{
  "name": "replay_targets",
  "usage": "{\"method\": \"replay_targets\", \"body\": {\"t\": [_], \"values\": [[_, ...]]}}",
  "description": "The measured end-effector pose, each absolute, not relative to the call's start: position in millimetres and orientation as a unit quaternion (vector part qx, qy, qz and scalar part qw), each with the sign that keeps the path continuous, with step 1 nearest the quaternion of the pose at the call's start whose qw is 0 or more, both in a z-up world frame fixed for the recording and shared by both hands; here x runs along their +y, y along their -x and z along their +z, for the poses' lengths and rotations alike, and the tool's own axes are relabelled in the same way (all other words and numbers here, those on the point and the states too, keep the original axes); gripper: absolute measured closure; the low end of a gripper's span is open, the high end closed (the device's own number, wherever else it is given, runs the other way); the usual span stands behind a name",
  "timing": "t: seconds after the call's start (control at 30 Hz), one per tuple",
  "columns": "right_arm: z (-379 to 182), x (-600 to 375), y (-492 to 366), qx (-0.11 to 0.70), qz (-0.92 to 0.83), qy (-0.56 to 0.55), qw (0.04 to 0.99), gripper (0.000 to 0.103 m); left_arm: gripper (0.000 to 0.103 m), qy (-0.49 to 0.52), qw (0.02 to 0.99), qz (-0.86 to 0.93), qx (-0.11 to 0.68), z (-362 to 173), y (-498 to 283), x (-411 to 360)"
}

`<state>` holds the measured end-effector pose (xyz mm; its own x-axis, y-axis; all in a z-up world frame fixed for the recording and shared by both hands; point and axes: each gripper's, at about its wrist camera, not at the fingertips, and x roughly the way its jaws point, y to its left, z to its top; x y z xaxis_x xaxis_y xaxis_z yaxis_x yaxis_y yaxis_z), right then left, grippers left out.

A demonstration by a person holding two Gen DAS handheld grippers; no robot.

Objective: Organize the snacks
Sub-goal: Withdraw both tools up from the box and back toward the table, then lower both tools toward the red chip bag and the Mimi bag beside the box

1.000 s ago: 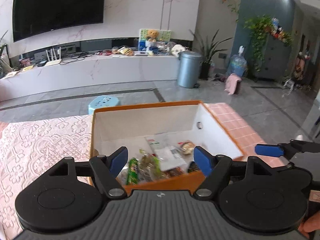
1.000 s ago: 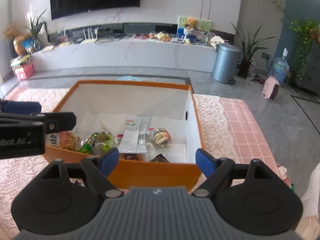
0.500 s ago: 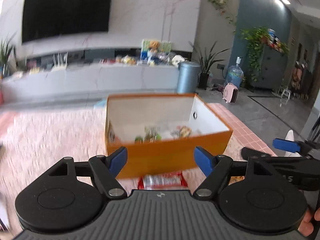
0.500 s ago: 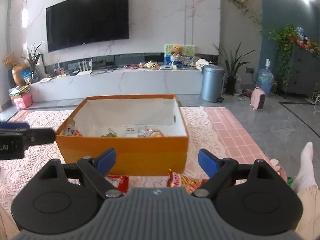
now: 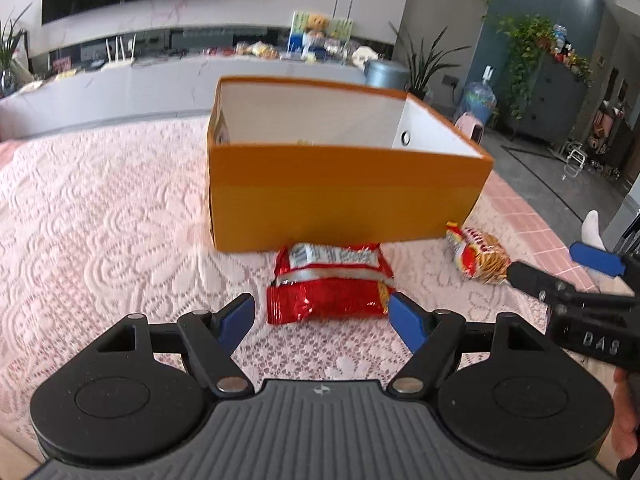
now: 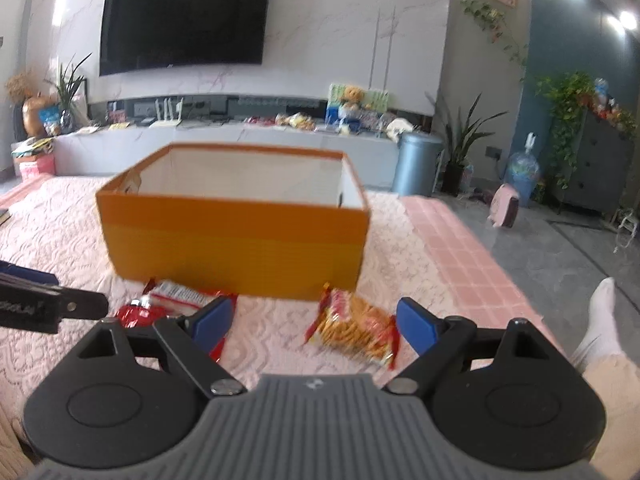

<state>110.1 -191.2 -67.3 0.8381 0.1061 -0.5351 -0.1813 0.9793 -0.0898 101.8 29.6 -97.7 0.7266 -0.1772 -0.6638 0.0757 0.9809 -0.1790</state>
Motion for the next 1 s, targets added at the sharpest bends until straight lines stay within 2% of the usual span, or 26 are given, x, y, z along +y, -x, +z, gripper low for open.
{"method": "replay_targets", "body": {"t": [0.27, 0.47, 0.6, 0.7, 0.77, 0.93, 1.0], "values": [[-97.1, -163.1, -130.4, 0.325, 0.149, 0.069, 0.931, 0.019, 0.017, 0.057, 0.908, -0.029, 0.415, -114.9, -112.5, 43.3], [-123.7, -135.3, -154.7, 0.358, 0.182, 0.093, 0.911, 0.031, 0.019, 0.078, 0.902, -0.034, 0.423, -123.2, -116.0, 54.4], [-138.7, -123.8, -172.1, 0.375, 0.185, 0.105, 0.902, 0.033, 0.019, 0.083, 0.898, -0.040, 0.430, -128.2, -120.1, 57.0], [-147.9, -120.9, -181.7, 0.390, 0.193, 0.098, 0.895, 0.041, 0.020, 0.093, 0.893, -0.042, 0.438, -132.2, -125.5, 58.5], [-151.8, -119.6, -185.1, 0.393, 0.196, 0.092, 0.894, 0.042, 0.022, 0.098, 0.890, -0.043, 0.443, -135.2, -127.6, 60.1], [-151.4, -113.9, -181.9, 0.384, 0.215, 0.096, 0.893, 0.064, 0.024, 0.106, 0.885, -0.045, 0.452, -140.6, -131.9, 60.5], [-151.2, -110.6, -178.4, 0.383, 0.221, 0.099, 0.892, 0.079, 0.024, 0.105, 0.883, -0.043, 0.455, -141.9, -132.5, 60.5]]}}
